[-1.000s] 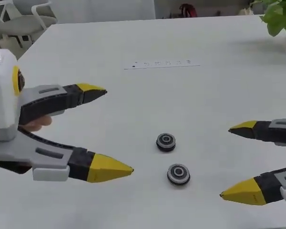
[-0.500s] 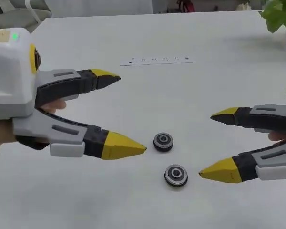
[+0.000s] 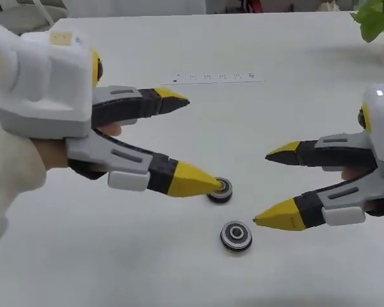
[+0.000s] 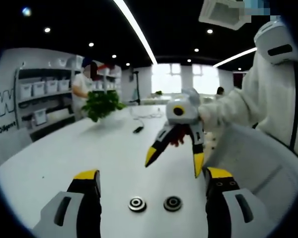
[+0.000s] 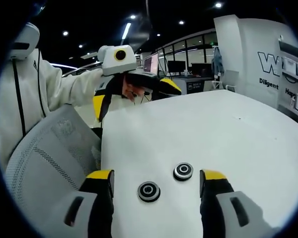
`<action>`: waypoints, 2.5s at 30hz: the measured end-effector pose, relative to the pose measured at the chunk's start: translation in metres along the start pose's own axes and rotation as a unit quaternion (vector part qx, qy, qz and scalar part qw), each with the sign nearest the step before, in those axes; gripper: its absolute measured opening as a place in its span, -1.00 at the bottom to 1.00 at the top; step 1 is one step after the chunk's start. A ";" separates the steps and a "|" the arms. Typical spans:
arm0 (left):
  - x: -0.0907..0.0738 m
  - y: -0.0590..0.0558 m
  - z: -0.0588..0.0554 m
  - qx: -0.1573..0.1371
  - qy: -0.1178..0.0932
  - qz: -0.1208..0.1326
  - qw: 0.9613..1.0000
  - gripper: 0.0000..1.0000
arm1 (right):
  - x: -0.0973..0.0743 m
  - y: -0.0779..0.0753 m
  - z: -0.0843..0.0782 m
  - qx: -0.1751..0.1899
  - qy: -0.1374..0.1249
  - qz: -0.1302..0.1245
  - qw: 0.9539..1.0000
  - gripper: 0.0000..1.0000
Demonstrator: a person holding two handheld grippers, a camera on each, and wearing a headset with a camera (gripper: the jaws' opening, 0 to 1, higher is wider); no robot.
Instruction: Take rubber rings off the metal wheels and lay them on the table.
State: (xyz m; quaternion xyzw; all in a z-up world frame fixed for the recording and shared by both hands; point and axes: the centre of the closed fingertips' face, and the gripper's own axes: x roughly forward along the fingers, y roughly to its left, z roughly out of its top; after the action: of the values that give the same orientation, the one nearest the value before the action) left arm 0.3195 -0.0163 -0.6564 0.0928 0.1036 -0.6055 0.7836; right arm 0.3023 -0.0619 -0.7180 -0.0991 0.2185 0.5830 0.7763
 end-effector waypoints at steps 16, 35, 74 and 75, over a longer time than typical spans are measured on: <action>0.029 -0.025 -0.046 -0.033 0.007 -0.015 0.999 0.42 | 0.018 0.006 -0.036 0.032 0.019 0.018 0.999 0.19; 0.055 -0.047 -0.092 -0.040 0.035 -0.029 0.998 -0.09 | 0.030 0.013 -0.062 0.041 0.035 0.025 0.998 -0.14; 0.069 -0.045 -0.123 -0.017 0.074 -0.002 0.997 -0.66 | 0.037 0.012 -0.082 0.051 0.057 0.006 0.997 -0.61; 0.069 -0.045 -0.123 -0.016 0.073 -0.002 0.997 -0.67 | 0.037 0.012 -0.082 0.051 0.057 0.005 0.997 -0.61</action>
State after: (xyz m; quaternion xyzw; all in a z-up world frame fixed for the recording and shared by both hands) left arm 0.2867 -0.0586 -0.7947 0.1243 0.1703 -0.5972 0.7739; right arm 0.2809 -0.0599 -0.8060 -0.0916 0.2921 0.5688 0.7634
